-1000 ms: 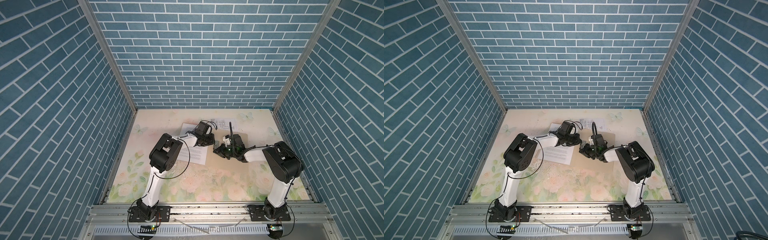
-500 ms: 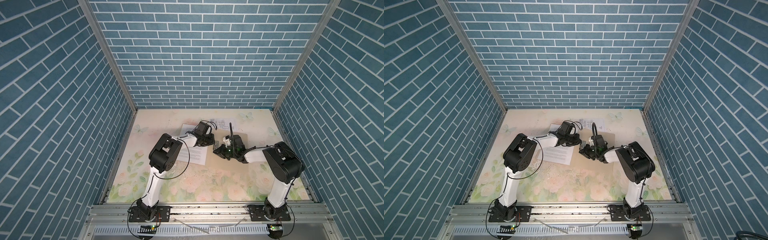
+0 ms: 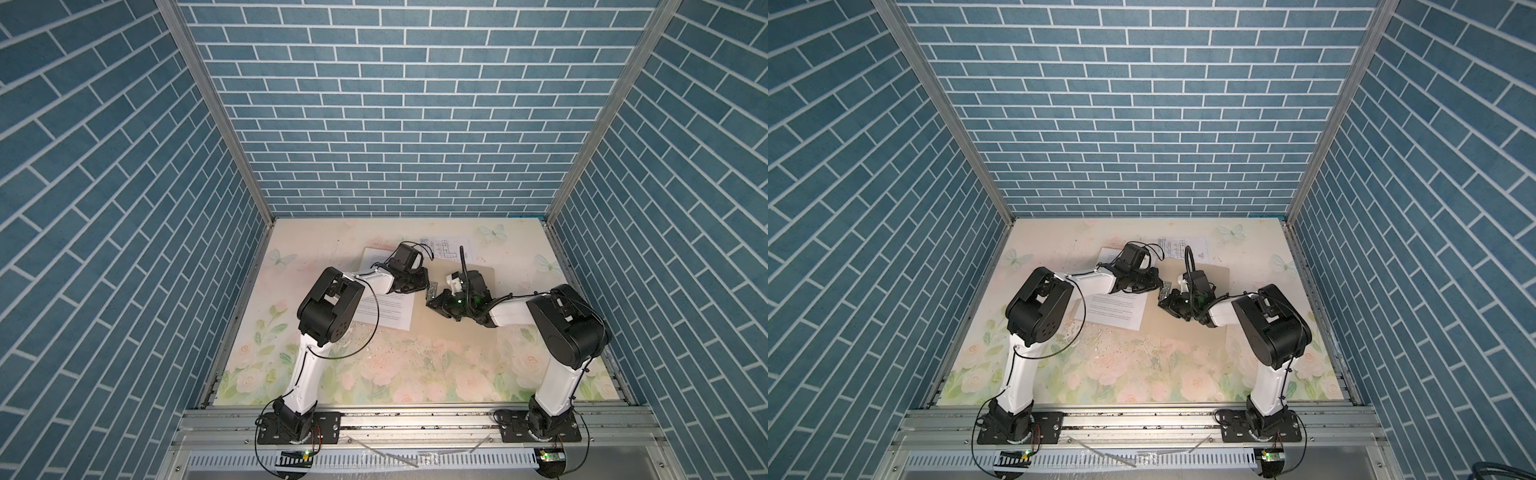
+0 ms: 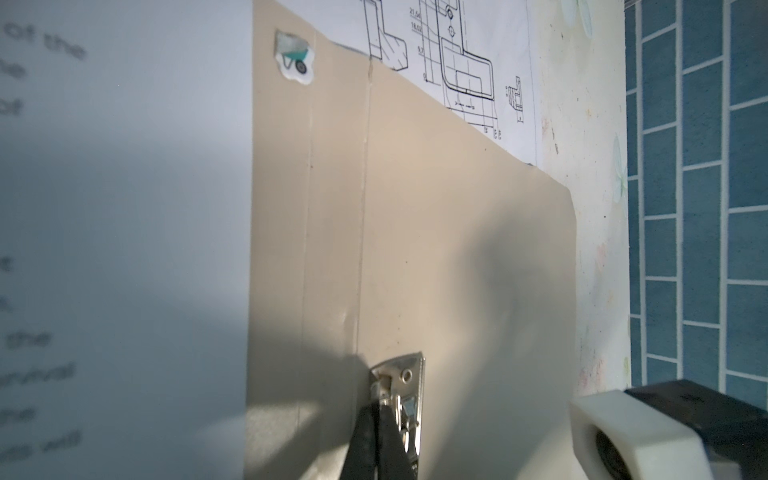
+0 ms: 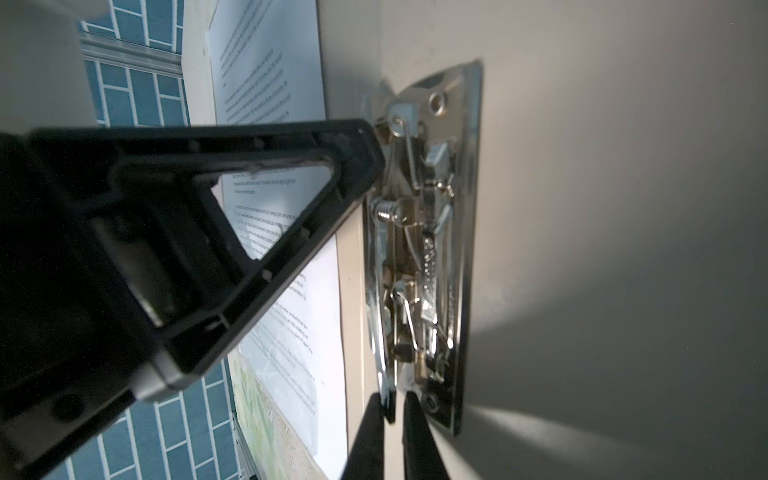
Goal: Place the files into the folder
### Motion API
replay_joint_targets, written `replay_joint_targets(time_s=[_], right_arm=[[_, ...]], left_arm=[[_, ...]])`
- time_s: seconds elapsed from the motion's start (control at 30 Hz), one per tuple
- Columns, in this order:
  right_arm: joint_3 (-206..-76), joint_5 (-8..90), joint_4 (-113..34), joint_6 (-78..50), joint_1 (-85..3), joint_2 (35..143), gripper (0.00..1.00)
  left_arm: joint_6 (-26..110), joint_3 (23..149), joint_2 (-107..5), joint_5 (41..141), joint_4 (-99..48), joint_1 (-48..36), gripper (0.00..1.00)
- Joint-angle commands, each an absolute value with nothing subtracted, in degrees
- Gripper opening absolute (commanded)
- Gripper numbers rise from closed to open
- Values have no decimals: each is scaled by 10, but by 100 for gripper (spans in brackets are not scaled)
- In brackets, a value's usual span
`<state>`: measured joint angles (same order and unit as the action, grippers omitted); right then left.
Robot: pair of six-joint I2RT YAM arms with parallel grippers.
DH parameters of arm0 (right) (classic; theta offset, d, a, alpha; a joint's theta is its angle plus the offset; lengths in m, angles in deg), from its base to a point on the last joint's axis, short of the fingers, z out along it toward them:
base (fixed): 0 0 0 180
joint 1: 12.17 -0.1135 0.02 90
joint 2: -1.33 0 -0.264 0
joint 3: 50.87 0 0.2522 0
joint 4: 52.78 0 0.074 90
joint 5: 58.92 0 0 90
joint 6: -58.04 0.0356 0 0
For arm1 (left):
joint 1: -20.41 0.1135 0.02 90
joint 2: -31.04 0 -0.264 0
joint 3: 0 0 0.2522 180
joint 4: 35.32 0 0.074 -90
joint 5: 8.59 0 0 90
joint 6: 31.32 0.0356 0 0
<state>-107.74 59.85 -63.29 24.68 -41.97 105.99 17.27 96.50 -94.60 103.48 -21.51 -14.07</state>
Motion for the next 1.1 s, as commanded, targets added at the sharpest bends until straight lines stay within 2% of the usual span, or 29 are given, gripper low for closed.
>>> replay_joint_targets(time_s=[0.0, 0.27, 0.5, 1.07], right_arm=[[-1062, 577, -601, 252, -419, 1058, 11], [-1067, 578, -600, 251, -418, 1068, 10], [-1082, 572, -544, 225, -417, 1084, 0], [-1082, 532, -432, 153, -416, 1074, 0]], left_arm=[[187, 950, -935, 1017, -188, -139, 6], [187, 949, -935, 1015, -189, -139, 6], [187, 948, -935, 1016, -185, -139, 6], [209, 964, -942, 1011, -146, -140, 5]])
